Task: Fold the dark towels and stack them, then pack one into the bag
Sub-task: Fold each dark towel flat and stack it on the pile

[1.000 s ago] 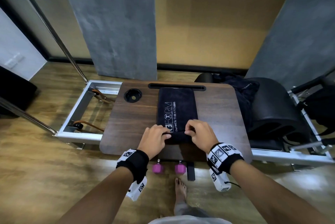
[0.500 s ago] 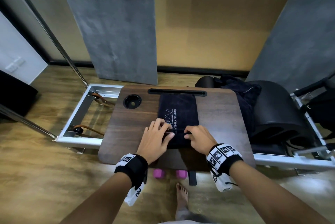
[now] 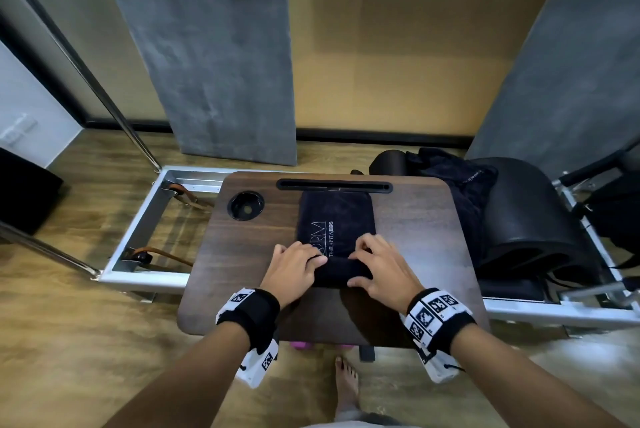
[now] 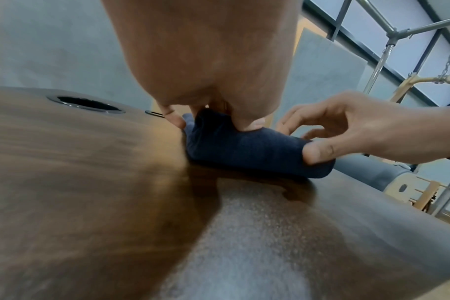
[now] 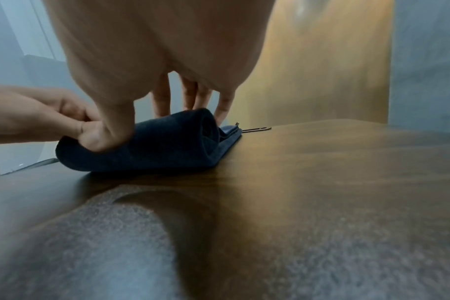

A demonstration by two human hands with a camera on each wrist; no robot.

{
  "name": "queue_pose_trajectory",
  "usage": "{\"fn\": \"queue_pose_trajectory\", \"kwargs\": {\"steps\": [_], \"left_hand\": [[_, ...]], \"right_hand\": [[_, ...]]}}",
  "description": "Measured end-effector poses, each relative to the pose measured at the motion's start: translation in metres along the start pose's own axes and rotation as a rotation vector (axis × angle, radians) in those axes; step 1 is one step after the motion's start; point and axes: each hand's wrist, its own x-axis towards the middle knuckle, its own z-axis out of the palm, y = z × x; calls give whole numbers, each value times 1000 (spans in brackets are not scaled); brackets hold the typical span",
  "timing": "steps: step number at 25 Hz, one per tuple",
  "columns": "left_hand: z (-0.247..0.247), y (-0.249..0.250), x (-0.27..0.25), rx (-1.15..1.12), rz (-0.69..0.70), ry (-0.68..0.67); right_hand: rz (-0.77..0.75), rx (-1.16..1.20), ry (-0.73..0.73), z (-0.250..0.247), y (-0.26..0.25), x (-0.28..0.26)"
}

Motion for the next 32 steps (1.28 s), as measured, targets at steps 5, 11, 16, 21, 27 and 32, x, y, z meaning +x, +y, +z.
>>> {"fn": "queue_pose_trajectory", "kwargs": {"steps": [5,11,16,21,27,32], "left_hand": [[-4,-7,5,62,68,67],[-13,-22,20,-45,83,-26],[-15,-26,39,-57,13,-14],[-15,-26,49,5,-20,28],[-16,-24,58,-202,-175,92],[-14,-22,78,-265,-257,135]], "right_hand": [[49,15,-38,-4,5,25],[121,173,-98,-13,16,49],[43,112,-13,-18,29,55],[-2,56,-48,-21,41,74],[123,298,-52,-30,50,99],[90,367,35,-28,65,96]]}}
